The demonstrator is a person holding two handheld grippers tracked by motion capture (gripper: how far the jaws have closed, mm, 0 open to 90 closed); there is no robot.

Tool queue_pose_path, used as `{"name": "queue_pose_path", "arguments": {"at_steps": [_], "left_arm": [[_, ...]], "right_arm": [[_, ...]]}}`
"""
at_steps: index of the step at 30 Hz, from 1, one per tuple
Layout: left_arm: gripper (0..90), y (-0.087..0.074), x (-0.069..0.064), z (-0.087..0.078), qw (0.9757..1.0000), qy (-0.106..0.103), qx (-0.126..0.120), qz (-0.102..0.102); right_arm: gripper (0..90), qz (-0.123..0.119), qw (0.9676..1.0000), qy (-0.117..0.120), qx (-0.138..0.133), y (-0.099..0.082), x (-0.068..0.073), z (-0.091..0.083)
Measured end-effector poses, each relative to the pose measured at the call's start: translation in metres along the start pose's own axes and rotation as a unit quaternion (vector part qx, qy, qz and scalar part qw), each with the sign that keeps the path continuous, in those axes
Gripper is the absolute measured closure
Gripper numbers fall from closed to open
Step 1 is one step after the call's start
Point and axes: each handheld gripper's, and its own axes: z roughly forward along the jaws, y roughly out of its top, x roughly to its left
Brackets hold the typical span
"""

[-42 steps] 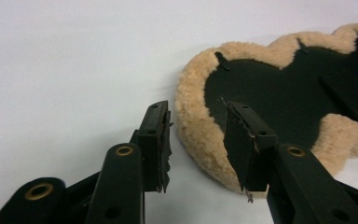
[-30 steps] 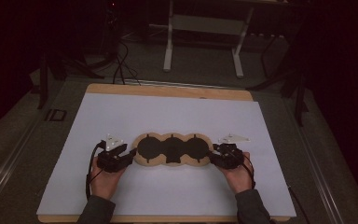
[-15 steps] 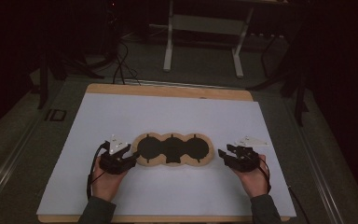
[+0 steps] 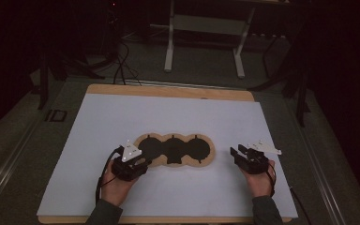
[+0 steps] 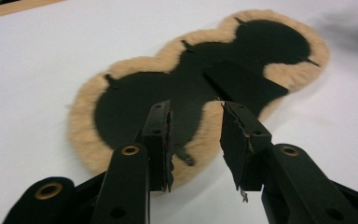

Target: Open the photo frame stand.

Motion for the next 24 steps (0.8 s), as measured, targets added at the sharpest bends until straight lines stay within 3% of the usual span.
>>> {"name": "queue_pose_path", "arguments": {"at_steps": [7, 9, 12, 16, 24], "left_arm": [[72.5, -0.003, -0.016, 0.014, 0.9997, -0.020, 0.010, 0.014], [78.5, -0.004, -0.020, 0.019, 0.9991, -0.032, 0.018, 0.021], [89.1, -0.007, -0.026, 0.027, 0.9992, -0.027, 0.025, 0.018], [90.0, -0.010, -0.031, 0.039, 0.9981, -0.026, 0.048, 0.030], [90.0, -0.014, -0.035, 0.052, 0.9970, -0.024, 0.062, 0.040]], "right_arm": [[60.6, -0.014, 0.9999, -0.004, 0.001, 0.000, 0.005, 0.002], [61.1, -0.013, 0.9999, -0.004, 0.000, 0.000, 0.005, 0.002], [61.2, -0.013, 0.9999, -0.004, 0.000, 0.000, 0.005, 0.002], [61.1, -0.013, 0.9999, -0.002, -0.001, -0.001, 0.005, 0.002], [61.0, -0.016, 0.9999, -0.005, 0.001, -0.001, 0.006, 0.003]]}}
